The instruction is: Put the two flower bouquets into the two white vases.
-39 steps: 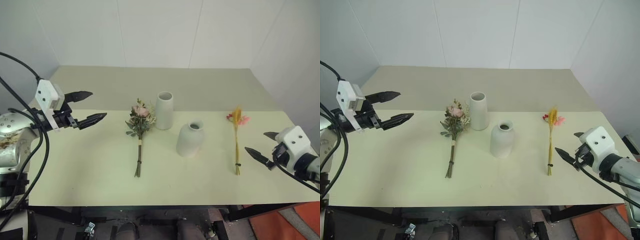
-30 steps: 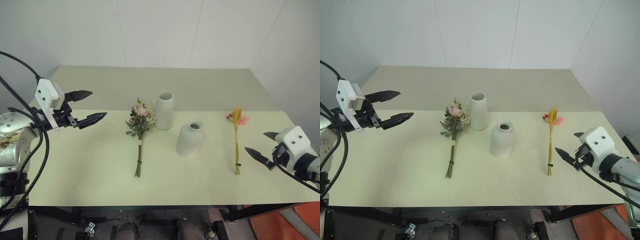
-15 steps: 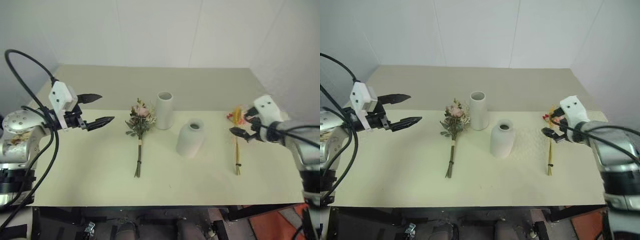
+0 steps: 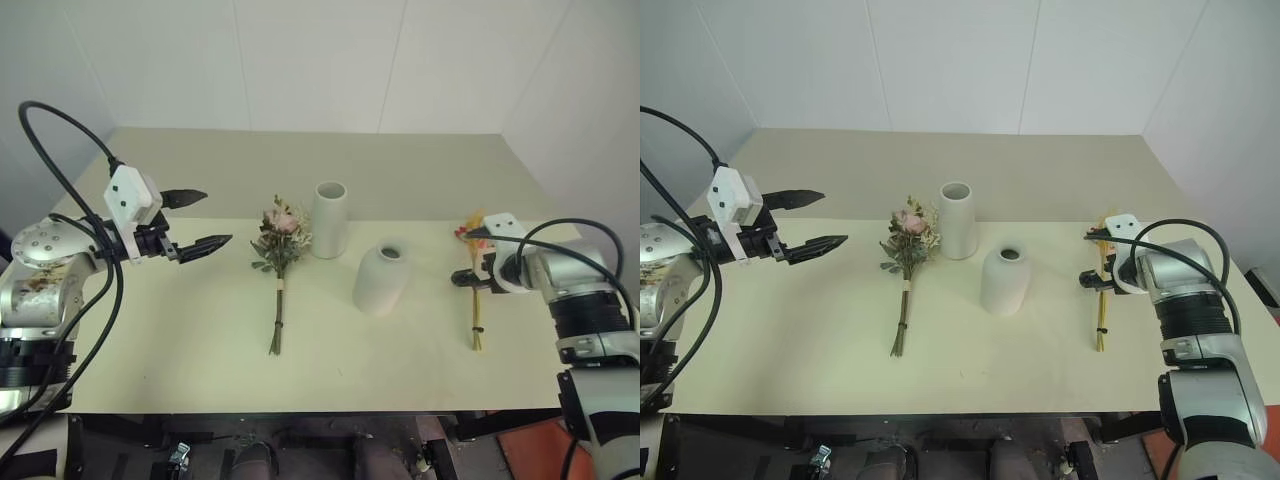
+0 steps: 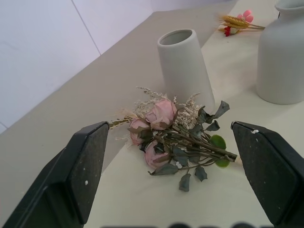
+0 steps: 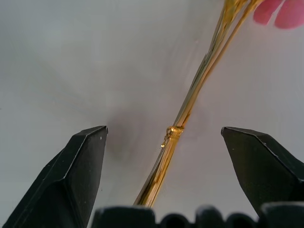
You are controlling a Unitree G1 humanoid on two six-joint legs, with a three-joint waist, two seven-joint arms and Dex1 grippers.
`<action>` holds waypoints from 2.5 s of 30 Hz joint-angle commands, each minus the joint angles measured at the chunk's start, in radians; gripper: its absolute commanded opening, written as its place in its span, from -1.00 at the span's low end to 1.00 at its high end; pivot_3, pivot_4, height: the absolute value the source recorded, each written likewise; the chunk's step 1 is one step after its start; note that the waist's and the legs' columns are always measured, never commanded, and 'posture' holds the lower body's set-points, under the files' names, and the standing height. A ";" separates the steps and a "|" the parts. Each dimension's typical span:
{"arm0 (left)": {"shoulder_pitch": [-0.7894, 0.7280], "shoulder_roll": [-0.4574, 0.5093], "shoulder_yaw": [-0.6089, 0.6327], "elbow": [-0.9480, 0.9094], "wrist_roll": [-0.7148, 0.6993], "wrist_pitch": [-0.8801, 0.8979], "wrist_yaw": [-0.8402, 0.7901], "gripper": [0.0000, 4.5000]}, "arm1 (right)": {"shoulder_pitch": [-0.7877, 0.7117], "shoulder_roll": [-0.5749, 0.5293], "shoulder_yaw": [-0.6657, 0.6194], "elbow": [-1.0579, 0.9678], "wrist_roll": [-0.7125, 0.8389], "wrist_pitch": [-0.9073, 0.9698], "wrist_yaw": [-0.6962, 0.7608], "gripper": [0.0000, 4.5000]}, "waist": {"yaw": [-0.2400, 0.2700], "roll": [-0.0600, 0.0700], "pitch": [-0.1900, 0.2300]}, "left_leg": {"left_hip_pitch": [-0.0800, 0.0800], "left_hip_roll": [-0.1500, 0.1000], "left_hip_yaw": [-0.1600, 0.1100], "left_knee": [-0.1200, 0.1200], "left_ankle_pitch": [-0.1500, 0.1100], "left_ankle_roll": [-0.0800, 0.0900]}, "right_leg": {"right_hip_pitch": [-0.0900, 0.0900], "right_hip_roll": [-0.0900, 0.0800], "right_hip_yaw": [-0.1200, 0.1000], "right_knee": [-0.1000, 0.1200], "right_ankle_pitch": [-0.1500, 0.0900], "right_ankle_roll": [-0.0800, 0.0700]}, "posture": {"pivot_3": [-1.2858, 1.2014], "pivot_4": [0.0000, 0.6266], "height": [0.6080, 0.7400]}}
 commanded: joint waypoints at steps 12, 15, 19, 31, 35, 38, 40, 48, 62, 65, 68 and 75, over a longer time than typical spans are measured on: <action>-0.017 0.005 0.000 -0.017 0.007 -0.003 0.009 1.00 | -0.051 0.030 -0.089 0.123 -0.020 -0.090 -0.098 -0.97 | 0.000 0.000 0.000 | 0.000 0.000 0.000 0.000 0.000 0.000 | 0.000 0.000 0.000 0.000 0.000 0.000 | 0.03 -0.52 1.00; -0.016 0.007 0.000 -0.014 0.011 -0.004 0.007 1.00 | -0.032 0.067 -0.167 0.082 -0.020 -0.223 -0.205 -0.97 | 0.000 0.000 0.000 | 0.000 0.000 0.000 0.000 0.000 0.000 | 0.001 0.000 0.000 0.000 0.000 0.000 | 0.03 -0.52 1.00; -0.016 0.008 0.000 -0.013 0.014 -0.003 0.005 1.00 | 0.008 0.118 -0.214 -0.017 -0.041 -0.614 -0.285 -0.97 | -0.006 0.000 0.000 | 0.000 0.000 0.000 0.000 0.000 0.000 | 0.000 0.000 0.000 0.000 0.000 0.001 | 0.03 -0.52 1.00; -0.027 0.006 -0.007 0.001 0.024 -0.014 -0.003 1.00 | -0.297 0.433 -0.331 0.174 0.176 -1.277 -0.195 -0.97 | -0.045 0.002 0.001 | 0.000 0.000 -0.003 -0.001 0.001 0.001 | 0.001 0.001 -0.001 0.000 0.002 0.000 | 0.03 -0.52 1.00; -0.015 0.015 0.005 -0.008 0.022 -0.010 -0.005 1.00 | -0.417 0.466 -0.351 0.322 0.210 -1.352 -0.113 -0.97 | -0.042 0.002 0.001 | -0.001 0.000 -0.004 -0.001 0.001 0.001 | 0.001 0.000 -0.003 0.000 0.002 0.000 | 0.03 -0.52 1.00; 0.001 0.020 0.014 -0.022 0.019 -0.005 -0.002 1.00 | -0.506 0.499 -0.379 0.442 0.246 -1.380 -0.058 -0.97 | -0.050 0.002 0.001 | 0.000 0.000 -0.004 -0.001 0.001 0.001 | 0.001 0.000 -0.003 0.000 0.002 0.000 | 0.03 -0.52 1.00; 0.019 0.024 0.023 -0.041 0.014 0.002 0.003 1.00 | -0.552 0.522 -0.372 0.530 0.228 -1.405 -0.038 -0.97 | -0.051 0.002 0.001 | 0.000 0.001 -0.005 -0.001 0.001 0.001 | 0.001 0.000 -0.003 0.001 0.002 0.000 | 0.03 -0.52 1.00; 0.085 0.037 0.062 -0.105 0.004 0.034 0.026 1.00 | -0.653 0.591 -0.390 0.683 0.232 -1.444 0.024 -0.97 | -0.055 0.003 0.002 | 0.000 0.001 -0.005 -0.003 0.001 0.001 | 0.000 0.001 -0.004 0.001 0.002 -0.001 | 0.03 -0.52 1.00; 0.124 0.043 0.089 -0.140 -0.007 0.049 0.045 1.00 | -0.673 0.630 -0.387 0.764 0.193 -1.477 0.061 -0.97 | -0.051 0.003 0.002 | -0.001 0.001 -0.006 -0.003 0.001 0.001 | 0.000 0.000 -0.006 0.001 0.001 -0.001 | 0.03 -0.52 1.00; 0.135 0.045 0.094 -0.148 -0.011 0.051 0.048 1.00 | -0.671 0.628 -0.403 0.767 0.206 -1.469 0.077 -0.97 | -0.052 0.003 0.002 | -0.001 0.001 -0.006 -0.003 0.001 0.001 | 0.000 0.000 -0.005 0.001 0.001 -0.001 | 0.03 -0.52 1.00; 0.135 0.045 0.093 -0.144 -0.010 0.050 0.050 1.00 | -0.661 0.627 -0.400 0.766 0.197 -1.471 0.086 -0.66 | -0.052 0.003 0.002 | 0.000 0.001 -0.006 -0.003 0.001 0.001 | 0.000 0.000 -0.006 0.001 0.001 -0.001 | 0.03 -0.52 1.00; 0.126 0.046 0.088 -0.129 -0.006 0.041 0.049 1.00 | -0.582 0.637 -0.379 0.697 0.189 -1.474 0.127 0.40 | -0.051 0.003 0.002 | -0.001 0.001 -0.006 -0.003 0.001 0.001 | 0.000 0.000 -0.006 0.001 0.001 -0.001 | 0.03 -0.52 1.00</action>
